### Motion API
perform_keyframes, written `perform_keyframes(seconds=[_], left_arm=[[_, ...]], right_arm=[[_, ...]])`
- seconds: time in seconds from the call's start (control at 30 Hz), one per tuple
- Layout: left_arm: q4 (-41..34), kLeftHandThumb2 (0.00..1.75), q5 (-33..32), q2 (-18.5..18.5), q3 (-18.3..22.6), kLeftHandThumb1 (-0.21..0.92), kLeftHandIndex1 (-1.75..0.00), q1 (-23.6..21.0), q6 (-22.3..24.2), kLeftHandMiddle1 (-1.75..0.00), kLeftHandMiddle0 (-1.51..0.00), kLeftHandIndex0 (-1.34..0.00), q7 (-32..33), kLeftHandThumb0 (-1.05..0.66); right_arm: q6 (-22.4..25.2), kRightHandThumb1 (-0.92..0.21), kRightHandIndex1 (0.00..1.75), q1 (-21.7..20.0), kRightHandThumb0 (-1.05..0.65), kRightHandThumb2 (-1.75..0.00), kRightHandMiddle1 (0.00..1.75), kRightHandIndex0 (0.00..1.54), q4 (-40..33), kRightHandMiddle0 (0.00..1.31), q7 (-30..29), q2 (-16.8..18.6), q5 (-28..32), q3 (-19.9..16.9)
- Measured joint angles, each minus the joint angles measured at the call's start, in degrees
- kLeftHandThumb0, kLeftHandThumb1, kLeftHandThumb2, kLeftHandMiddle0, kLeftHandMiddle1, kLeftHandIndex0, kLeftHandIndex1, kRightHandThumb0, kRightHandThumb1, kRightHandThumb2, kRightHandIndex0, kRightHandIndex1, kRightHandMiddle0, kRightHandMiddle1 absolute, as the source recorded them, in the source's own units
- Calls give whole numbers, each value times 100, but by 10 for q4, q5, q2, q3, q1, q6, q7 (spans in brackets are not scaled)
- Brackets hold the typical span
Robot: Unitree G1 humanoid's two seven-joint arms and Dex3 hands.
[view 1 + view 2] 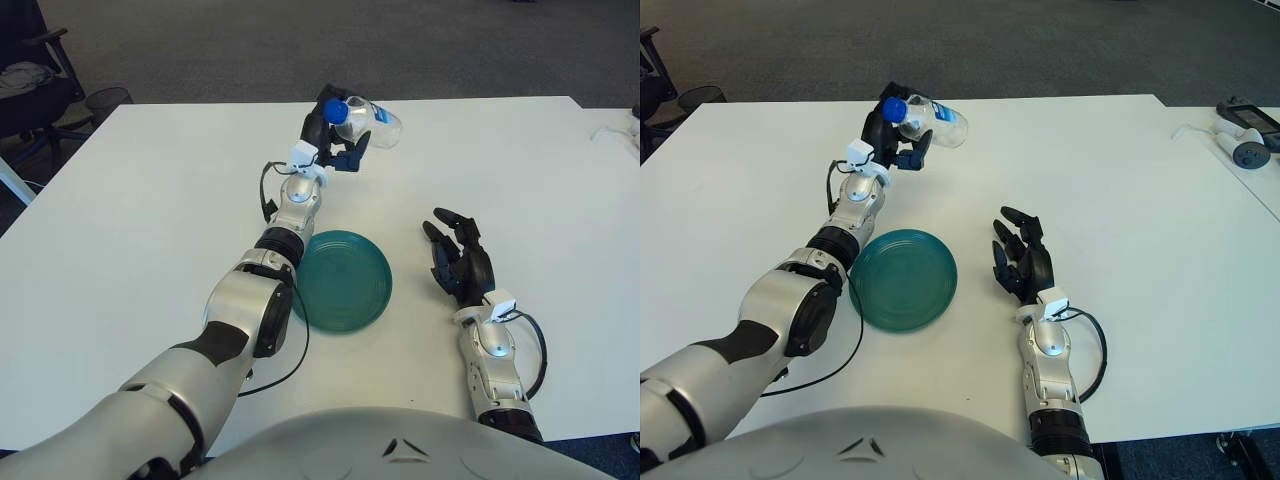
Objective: Put the bottle into the plate.
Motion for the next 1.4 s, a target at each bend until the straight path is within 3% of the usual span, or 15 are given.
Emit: perform_keyframes(seconds=[0.23, 0.57, 0.83, 0.93, 1.1, 1.27, 1.4], left_arm=[[-23, 140, -14, 1, 6, 25, -175, 13, 0, -175, -122, -66, -21, -49], [-202, 138, -5, 37, -12, 26, -175, 104, 1, -175, -120, -65, -73, -49], [-340, 137, 8, 131, -21, 27, -175, 178, 22, -175, -119, -64, -135, -48], [-392, 138, 11, 182, -28, 26, -175, 202, 32, -175, -119, -65, -178, -49], [-431, 139, 1, 265, -49, 26, -175, 217, -2, -175, -118, -65, -274, -49], [-470, 138, -26, 313, -72, 26, -175, 238, -22, -175, -118, -65, -352, -49], [-514, 138, -31, 344, -94, 26, -175, 258, -4, -175, -119, -65, -402, -49]], right_arm=[[0, -90, 15, 0, -68, -46, 96, 43, 0, 0, 0, -1, -2, 1], [-5, -92, 14, -1, -73, -45, 94, 41, 3, 0, -6, -2, -13, 4], [-5, -92, 13, -1, -75, -46, 90, 39, 4, 0, -11, -2, -23, 7], [-4, -92, 14, 0, -75, -44, 95, 40, 4, 0, -11, -2, -23, 8], [-3, -92, 14, 0, -73, -43, 98, 40, 5, 0, -8, -3, -22, 8], [-3, -92, 14, -1, -72, -44, 98, 39, 7, 0, -2, -4, -21, 9], [-4, -92, 15, -4, -71, -46, 97, 39, 10, 0, 1, -4, -22, 10]])
